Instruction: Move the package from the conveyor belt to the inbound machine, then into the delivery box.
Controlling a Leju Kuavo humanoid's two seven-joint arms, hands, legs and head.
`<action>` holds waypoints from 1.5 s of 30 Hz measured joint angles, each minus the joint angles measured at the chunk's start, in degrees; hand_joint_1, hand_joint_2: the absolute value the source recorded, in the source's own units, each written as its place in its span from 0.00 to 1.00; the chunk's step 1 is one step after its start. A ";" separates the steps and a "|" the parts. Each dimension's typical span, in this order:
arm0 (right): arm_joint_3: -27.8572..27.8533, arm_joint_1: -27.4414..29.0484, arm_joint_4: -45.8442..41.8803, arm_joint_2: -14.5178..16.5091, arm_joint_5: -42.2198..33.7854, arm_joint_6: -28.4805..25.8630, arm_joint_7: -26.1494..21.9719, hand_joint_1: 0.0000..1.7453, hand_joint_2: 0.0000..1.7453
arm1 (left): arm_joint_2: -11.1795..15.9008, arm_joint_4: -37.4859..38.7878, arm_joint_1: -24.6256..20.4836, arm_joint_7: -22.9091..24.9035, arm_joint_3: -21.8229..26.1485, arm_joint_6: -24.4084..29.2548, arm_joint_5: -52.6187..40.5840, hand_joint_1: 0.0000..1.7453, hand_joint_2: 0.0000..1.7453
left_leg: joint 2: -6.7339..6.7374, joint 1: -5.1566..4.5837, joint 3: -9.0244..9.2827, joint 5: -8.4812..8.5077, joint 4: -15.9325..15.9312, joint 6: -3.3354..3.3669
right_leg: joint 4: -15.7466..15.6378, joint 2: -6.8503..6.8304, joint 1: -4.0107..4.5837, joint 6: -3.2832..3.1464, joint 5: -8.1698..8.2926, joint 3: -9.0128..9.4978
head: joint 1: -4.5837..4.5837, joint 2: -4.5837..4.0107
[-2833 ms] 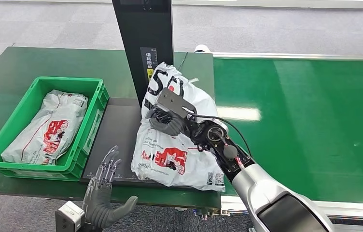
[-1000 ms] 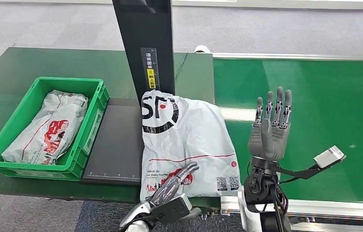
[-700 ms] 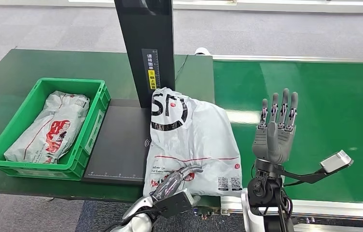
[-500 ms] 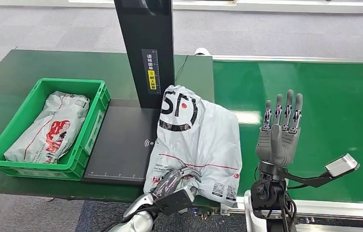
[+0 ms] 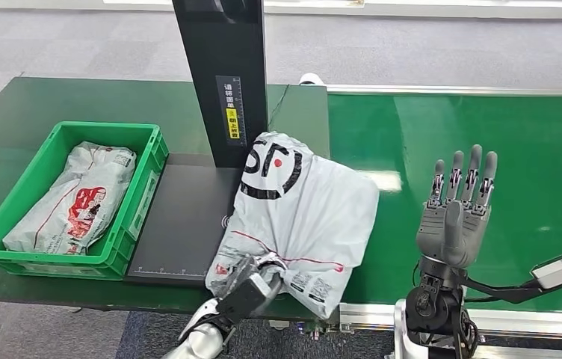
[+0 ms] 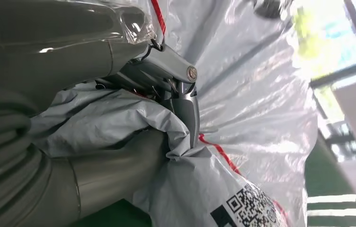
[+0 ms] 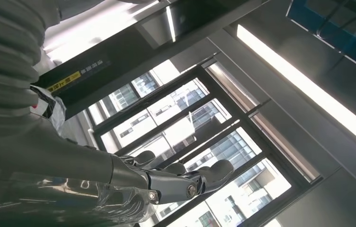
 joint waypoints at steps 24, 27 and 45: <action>-3.26 5.02 -1.35 -0.17 -0.15 0.13 -1.61 0.00 1.00 | 8.88 -56.75 21.74 -11.91 16.66 8.28 8.47 1.00 1.00 | 0.11 0.16 -0.31 -0.20 0.00 -0.25 | 0.04 0.10 0.19 -0.27 -0.23 -0.38 | 0.01 0.00; -4.25 6.19 -1.97 -0.17 -0.52 0.43 -1.64 0.00 1.00 | 9.97 -65.78 24.05 -13.95 17.95 11.99 8.35 1.00 1.00 | 0.11 0.18 -0.37 -0.25 0.00 -0.30 | 0.04 0.09 0.21 -0.31 -0.29 -0.42 | 0.01 0.00; -4.67 7.33 -3.29 0.50 -0.30 2.17 -0.72 0.00 1.00 | 11.55 -59.18 11.62 -0.54 41.08 11.59 11.39 1.00 1.00 | 0.20 0.25 -0.22 -0.24 -0.01 -0.35 | 0.11 0.17 0.28 -0.42 -0.26 -0.32 | 0.02 0.00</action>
